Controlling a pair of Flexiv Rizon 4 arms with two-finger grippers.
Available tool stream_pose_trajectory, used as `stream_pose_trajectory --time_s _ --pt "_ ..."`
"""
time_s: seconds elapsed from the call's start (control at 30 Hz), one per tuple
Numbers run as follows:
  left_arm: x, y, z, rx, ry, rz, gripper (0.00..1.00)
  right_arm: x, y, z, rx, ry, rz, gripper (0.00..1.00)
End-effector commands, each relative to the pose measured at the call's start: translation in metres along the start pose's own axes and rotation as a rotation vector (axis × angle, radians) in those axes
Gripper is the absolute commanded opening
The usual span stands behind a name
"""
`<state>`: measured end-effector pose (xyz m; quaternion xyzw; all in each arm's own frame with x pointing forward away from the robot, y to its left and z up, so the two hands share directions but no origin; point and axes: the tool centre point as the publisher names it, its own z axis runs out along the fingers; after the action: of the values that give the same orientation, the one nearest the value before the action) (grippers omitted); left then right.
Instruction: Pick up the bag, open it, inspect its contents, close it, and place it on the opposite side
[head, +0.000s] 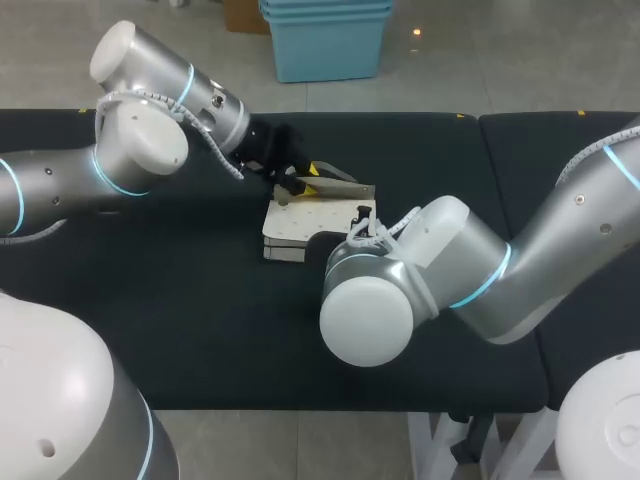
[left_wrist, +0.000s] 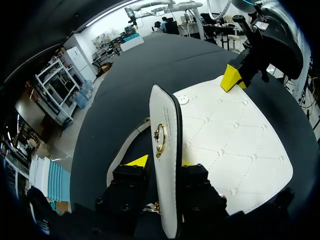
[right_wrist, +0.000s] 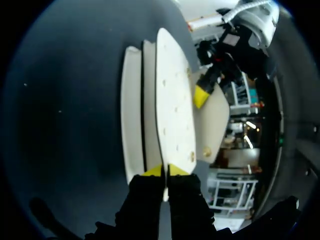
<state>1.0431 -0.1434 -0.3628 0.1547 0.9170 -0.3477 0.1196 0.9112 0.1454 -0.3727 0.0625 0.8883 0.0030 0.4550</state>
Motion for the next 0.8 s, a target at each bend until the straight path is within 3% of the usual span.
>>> stream_pose_trajectory --time_s 0.03,0.47,0.5,0.53,0.57,0.8 --pt "-0.005 0.005 0.004 0.016 0.012 -0.01 0.0 0.004 -0.004 0.001 -0.021 -0.088 0.0 0.0" --pt "-0.005 0.007 -0.004 0.074 0.042 -0.063 0.0 0.002 -0.003 0.001 0.006 -0.075 0.011 0.0" --pt "-0.006 0.006 -0.005 0.078 0.044 -0.061 0.0 0.0 -0.003 0.001 0.015 -0.067 0.021 0.24" --pt "-0.006 0.004 -0.007 0.081 0.045 -0.062 0.0 -0.001 -0.003 0.0 0.016 -0.063 0.028 0.81" --pt "-0.006 0.002 -0.008 0.081 0.044 -0.061 0.0 -0.005 -0.003 -0.002 0.022 -0.06 0.04 1.0" --pt "-0.018 -0.009 -0.026 0.089 0.017 -0.079 0.0 -0.025 -0.002 -0.034 0.007 -0.088 0.06 1.0"
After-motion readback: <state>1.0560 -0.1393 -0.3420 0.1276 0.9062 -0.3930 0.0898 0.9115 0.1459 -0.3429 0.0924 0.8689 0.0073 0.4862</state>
